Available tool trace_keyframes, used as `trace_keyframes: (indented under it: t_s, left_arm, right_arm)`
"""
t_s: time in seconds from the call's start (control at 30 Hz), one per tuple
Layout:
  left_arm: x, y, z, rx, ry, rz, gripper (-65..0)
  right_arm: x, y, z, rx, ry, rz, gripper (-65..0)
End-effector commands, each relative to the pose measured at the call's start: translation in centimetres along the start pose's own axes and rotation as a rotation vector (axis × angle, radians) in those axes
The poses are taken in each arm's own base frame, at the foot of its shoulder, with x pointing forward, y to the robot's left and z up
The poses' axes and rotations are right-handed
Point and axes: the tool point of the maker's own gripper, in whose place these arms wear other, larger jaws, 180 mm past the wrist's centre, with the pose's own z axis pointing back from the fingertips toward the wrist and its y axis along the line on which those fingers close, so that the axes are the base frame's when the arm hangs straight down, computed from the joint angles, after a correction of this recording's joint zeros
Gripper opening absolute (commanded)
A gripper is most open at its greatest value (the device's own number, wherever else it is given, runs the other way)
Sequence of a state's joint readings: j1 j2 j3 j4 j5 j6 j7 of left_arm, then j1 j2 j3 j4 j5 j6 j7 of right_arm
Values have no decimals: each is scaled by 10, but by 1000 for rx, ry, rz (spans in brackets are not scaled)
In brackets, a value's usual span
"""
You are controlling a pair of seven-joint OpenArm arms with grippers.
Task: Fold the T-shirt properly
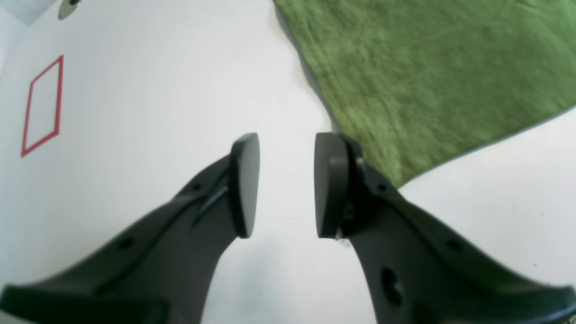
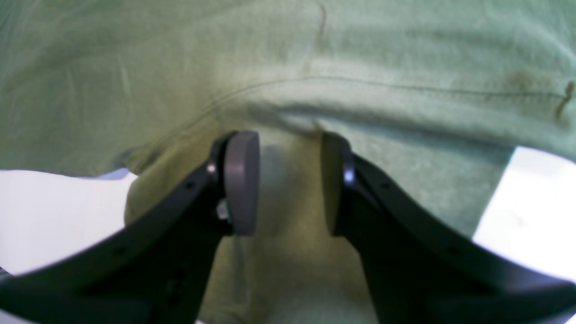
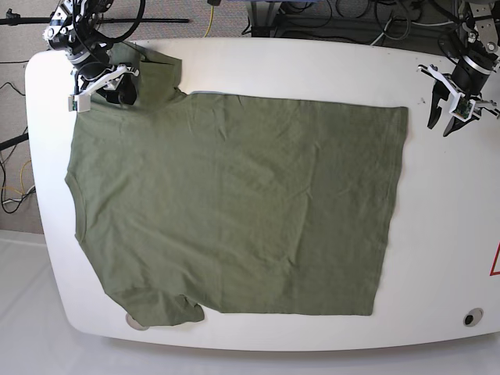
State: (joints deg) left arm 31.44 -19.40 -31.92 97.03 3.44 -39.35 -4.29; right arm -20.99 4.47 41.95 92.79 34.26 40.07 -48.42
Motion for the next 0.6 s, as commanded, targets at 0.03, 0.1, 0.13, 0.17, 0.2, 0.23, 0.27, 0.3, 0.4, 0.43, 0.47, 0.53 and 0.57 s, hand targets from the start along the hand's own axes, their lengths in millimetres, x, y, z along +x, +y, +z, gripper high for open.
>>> trace_keyframes:
  t_s: [0.03, 0.1, 0.13, 0.17, 0.2, 0.23, 0.27, 0.3, 0.4, 0.43, 0.47, 0.53, 0.57]
  left_arm:
    - [9, 8, 3, 17, -30, -18, -464]
    - [7, 8, 3, 20, -25, -14, -465]
    - [5, 8, 3, 23, -21, -10, -467]
    - [4, 8, 3, 23, -19, -9, -467]
    - [4, 8, 3, 24, -18, -8, -466]
    - [3, 8, 3, 24, -17, -7, -466]
    - [3, 7, 3, 25, -16, -6, -466]
    - [2, 7, 3, 25, -15, -4, -465]
    - [1, 7, 3, 25, -11, 1, -464]
    - [2, 6, 4, 23, -19, 10, -466]
    - [3, 6, 5, 22, -26, 19, -467]
    - [3, 6, 6, 22, -30, 37, -467]
    - [3, 6, 7, 23, -33, 48, -467]
  right_arm:
    - [6, -3, 3, -10, -8, 19, -426]
    - [5, -2, 2, -12, -3, 26, -427]
    - [4, -2, 1, -13, 2, 32, -428]
    - [4, -2, 1, -12, 2, 31, -428]
    - [4, -2, 1, -12, 2, 31, -428]
    - [4, -1, 1, -11, 2, 30, -427]
    - [4, -1, 2, -10, 2, 29, -427]
    - [4, -1, 2, -9, 0, 28, -427]
    - [6, 0, 3, -2, -4, 23, -426]
    - [9, 0, 6, 2, -13, 15, -426]
    - [13, 0, 8, 8, -22, 8, -426]
    - [15, 0, 11, 10, -29, 1, -426]
    - [16, -1, 12, 11, -32, -3, -426]
